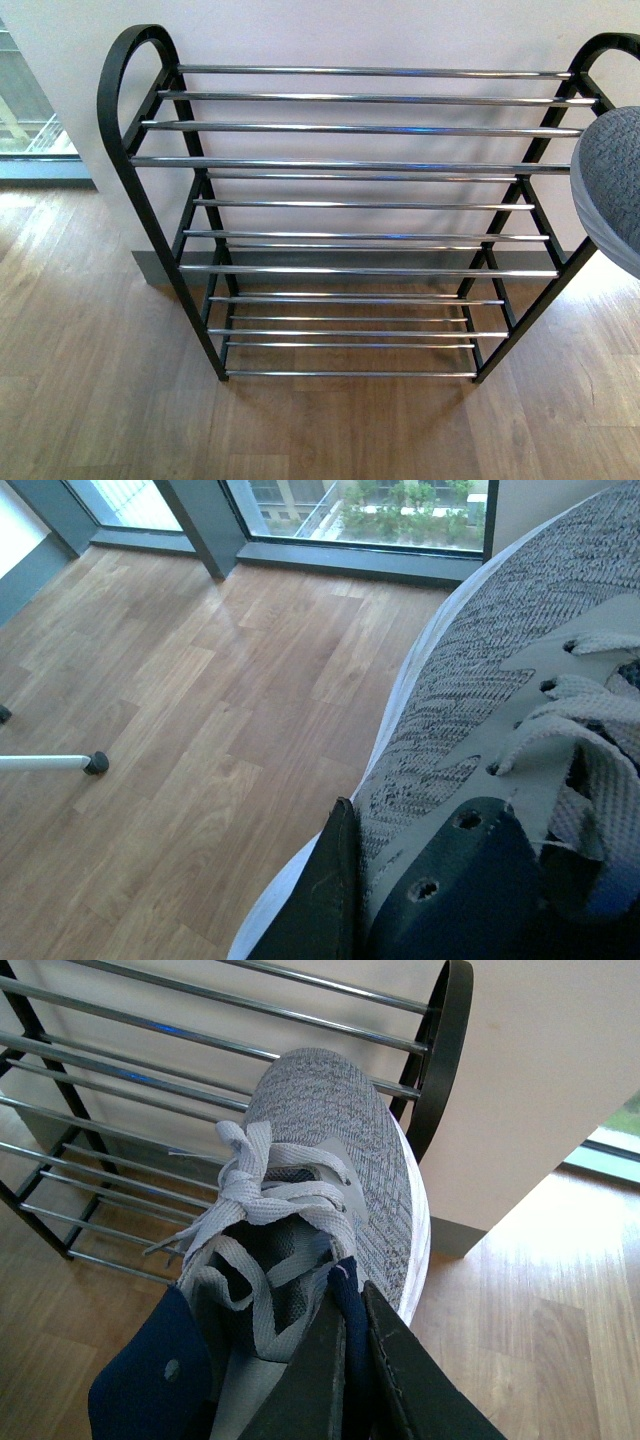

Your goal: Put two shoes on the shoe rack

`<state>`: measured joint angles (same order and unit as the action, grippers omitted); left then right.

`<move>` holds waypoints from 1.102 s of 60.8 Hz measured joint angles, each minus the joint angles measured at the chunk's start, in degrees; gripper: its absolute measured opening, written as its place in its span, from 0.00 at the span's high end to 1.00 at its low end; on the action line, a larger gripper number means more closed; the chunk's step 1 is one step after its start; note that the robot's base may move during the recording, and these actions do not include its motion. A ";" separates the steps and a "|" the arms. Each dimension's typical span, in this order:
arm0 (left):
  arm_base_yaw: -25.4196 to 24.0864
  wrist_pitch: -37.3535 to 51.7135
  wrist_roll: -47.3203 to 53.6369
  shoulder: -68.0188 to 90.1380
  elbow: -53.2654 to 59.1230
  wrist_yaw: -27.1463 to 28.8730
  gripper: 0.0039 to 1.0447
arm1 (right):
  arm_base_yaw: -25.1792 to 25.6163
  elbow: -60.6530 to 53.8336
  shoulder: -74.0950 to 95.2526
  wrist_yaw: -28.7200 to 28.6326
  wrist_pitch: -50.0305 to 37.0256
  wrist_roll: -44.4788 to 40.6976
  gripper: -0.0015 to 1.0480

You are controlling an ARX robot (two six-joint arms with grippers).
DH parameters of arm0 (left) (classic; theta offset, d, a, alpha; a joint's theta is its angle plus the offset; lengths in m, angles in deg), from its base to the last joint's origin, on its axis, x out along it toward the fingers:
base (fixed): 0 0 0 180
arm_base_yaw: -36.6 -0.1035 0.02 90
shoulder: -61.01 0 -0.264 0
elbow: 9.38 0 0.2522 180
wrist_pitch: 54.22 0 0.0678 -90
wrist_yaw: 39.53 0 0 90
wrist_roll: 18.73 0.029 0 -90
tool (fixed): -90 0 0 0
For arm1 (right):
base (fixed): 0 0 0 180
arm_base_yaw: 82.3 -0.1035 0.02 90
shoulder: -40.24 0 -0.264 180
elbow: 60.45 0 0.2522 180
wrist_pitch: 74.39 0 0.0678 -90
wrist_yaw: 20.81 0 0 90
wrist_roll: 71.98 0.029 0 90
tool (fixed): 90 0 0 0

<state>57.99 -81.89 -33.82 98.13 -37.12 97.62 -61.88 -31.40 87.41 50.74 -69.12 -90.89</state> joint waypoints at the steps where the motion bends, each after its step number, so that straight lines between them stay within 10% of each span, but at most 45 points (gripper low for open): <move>1: 0.00 0.02 0.00 0.00 0.00 0.07 0.99 | 0.00 0.00 0.00 0.00 0.00 0.00 0.98; 22: 0.00 0.00 -0.02 -0.02 0.00 0.13 0.99 | -1.31 0.72 -1.36 -13.51 -9.55 7.89 0.98; 67: 0.00 0.00 -0.02 -0.02 0.00 0.04 0.99 | -23.96 32.87 30.60 24.28 -1.14 21.51 0.98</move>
<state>57.99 -81.89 -33.85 98.11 -37.12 97.67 -85.83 1.47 118.01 75.02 -70.26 -69.39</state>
